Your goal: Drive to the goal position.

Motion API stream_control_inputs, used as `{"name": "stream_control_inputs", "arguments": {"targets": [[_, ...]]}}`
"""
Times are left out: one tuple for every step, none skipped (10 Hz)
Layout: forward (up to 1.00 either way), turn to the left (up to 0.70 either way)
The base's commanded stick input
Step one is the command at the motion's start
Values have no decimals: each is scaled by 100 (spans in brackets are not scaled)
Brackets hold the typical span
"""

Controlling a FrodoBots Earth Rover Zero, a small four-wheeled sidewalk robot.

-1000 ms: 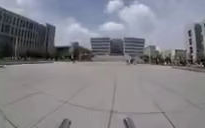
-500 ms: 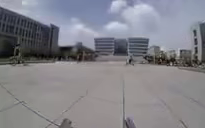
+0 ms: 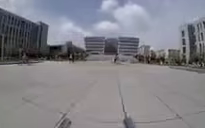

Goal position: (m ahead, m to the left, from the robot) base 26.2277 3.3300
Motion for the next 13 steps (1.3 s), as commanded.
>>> {"name": "stream_control_inputs", "arguments": {"targets": [[100,-40],[100,-31],[100,-17],[100,0],[100,0],[100,0],[100,0],[100,0],[100,0],[100,0],[100,0],[100,0],[100,0]]}}
